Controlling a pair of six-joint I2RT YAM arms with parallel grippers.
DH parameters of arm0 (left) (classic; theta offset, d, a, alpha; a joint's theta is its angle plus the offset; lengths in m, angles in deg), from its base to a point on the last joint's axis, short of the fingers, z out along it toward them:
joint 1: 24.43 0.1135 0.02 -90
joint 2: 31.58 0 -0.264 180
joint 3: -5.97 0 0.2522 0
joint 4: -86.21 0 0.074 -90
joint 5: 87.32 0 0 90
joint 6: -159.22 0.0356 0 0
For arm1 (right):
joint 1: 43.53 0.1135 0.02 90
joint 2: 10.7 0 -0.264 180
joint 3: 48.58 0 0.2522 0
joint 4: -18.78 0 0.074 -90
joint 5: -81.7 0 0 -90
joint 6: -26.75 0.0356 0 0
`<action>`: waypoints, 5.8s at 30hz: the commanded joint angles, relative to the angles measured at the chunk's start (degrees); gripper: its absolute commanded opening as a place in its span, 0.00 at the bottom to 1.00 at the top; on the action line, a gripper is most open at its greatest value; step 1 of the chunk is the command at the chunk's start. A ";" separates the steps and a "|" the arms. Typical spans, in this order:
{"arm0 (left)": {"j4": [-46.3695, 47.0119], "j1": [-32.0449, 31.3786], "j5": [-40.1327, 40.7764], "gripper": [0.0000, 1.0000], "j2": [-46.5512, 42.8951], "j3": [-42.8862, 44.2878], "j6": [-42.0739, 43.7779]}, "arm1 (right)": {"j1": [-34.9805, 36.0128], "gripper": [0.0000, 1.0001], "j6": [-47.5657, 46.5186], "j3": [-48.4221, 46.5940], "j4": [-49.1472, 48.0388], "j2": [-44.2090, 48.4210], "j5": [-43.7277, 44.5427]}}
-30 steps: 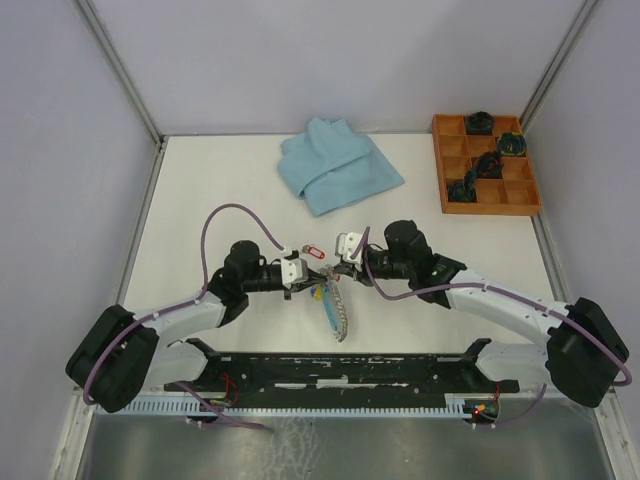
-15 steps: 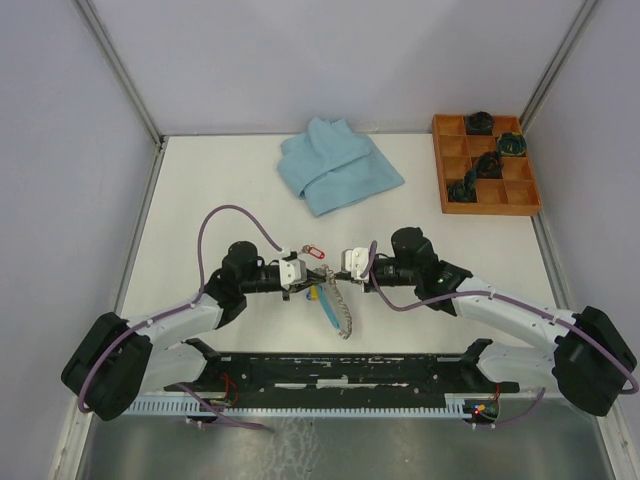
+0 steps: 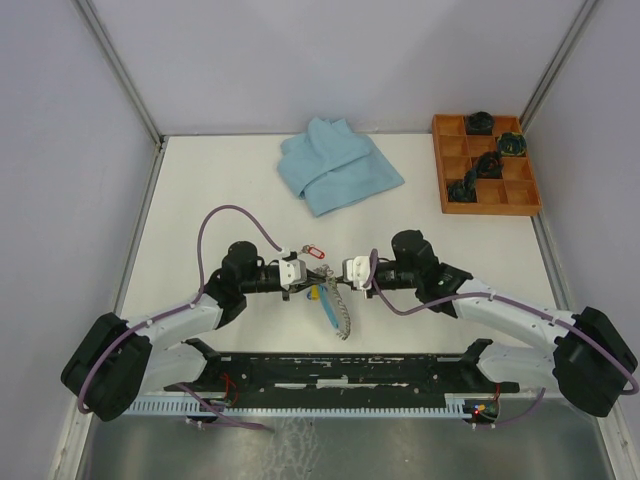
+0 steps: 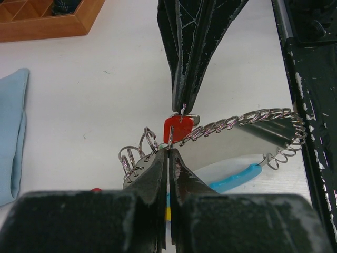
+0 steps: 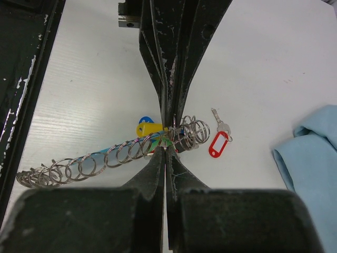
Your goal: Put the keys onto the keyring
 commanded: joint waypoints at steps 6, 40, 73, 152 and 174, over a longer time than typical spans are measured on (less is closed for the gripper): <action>2.07 0.34 -2.23 0.03 -1.53 0.53 3.19 | -0.01 0.01 -1.52 0.90 -5.48 0.06 0.16; 2.84 0.29 -2.59 0.03 -1.53 0.27 2.83 | 1.02 0.01 -1.78 0.08 -4.61 -1.21 -0.55; -8.35 -4.18 8.68 0.03 -4.40 4.34 4.60 | 2.61 0.01 -2.16 -2.71 -0.15 -1.24 2.86; -3.77 -6.62 13.27 0.03 -9.83 -1.19 9.62 | 4.83 0.01 -3.52 2.88 -5.08 3.24 11.37; 3.23 -11.97 22.33 0.03 -13.62 -7.38 20.46 | 4.99 0.01 -19.93 1.90 -2.38 -0.36 3.82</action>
